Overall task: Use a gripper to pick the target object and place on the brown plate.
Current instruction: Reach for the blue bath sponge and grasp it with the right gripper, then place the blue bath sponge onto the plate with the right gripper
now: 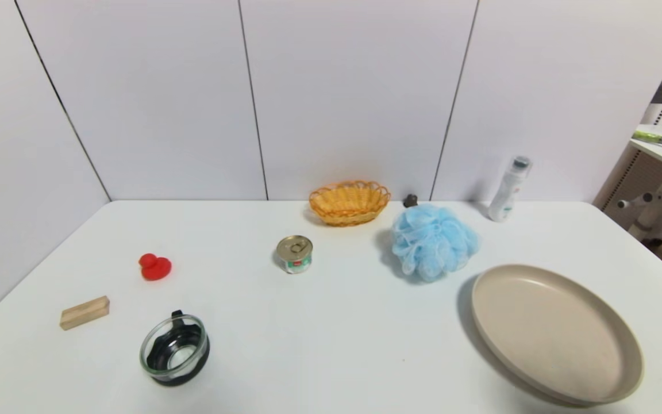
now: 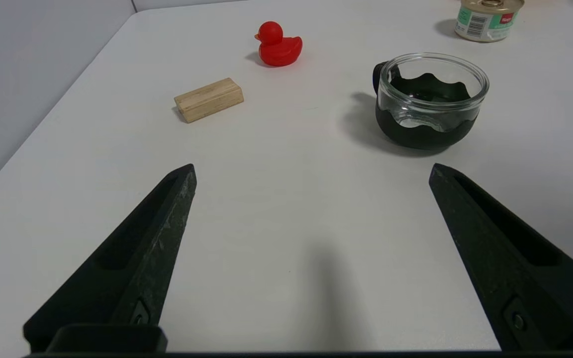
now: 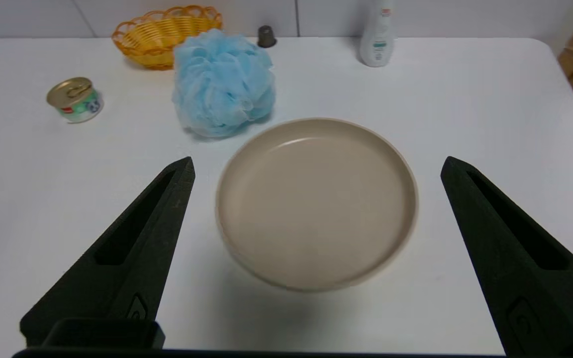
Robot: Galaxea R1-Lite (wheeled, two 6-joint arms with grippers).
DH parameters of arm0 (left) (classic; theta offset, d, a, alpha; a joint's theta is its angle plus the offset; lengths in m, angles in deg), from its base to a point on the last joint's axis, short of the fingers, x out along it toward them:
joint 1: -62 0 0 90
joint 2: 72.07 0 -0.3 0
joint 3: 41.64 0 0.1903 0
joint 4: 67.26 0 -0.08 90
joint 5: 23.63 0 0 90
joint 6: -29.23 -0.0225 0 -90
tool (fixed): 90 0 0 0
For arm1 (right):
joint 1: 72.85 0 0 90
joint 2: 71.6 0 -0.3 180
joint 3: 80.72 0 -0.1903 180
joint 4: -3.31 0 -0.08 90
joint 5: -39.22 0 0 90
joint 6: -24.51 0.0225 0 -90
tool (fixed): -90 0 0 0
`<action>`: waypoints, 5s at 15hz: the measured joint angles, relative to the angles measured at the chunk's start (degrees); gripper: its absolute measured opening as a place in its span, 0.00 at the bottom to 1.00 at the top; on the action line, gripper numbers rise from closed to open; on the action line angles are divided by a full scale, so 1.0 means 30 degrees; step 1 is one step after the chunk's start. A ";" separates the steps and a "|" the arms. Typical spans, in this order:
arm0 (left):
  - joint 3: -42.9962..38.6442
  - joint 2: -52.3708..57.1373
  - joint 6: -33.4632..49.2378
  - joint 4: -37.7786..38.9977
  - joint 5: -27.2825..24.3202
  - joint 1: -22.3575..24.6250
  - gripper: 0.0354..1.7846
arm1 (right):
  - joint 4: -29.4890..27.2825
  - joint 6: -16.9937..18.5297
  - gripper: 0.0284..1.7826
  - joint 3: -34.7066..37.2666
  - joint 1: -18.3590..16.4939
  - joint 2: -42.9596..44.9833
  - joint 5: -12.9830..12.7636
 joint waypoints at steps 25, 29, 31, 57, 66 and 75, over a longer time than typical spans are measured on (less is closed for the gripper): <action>0.0000 0.0000 -0.0008 0.0008 0.0012 0.0000 0.94 | -0.0366 -0.3893 0.96 -1.6376 0.4202 -2.7112 0.2763; 0.0000 0.0000 -0.0008 0.0000 0.0012 0.0000 0.94 | -0.0333 -0.3893 0.96 -1.6413 0.4218 -2.7766 0.2629; 0.0000 0.0000 -0.0008 0.0000 0.0000 0.0000 0.94 | -0.0301 -0.3893 0.86 -1.6449 0.4210 -2.7860 0.2625; 0.0000 0.0000 0.0000 0.0000 0.0008 0.0000 0.94 | -0.4450 -0.3799 0.23 -0.9805 0.0289 -1.6734 0.2662; 0.0000 0.0000 -0.0008 0.0008 -0.0008 0.0000 0.94 | -0.1564 -0.3848 0.33 -0.5201 -0.0837 -1.5994 0.2662; 0.0000 0.0000 -0.0008 0.0008 0.0008 0.0000 0.94 | -0.1719 -0.3820 0.77 -0.5835 -0.0870 -1.6161 0.2597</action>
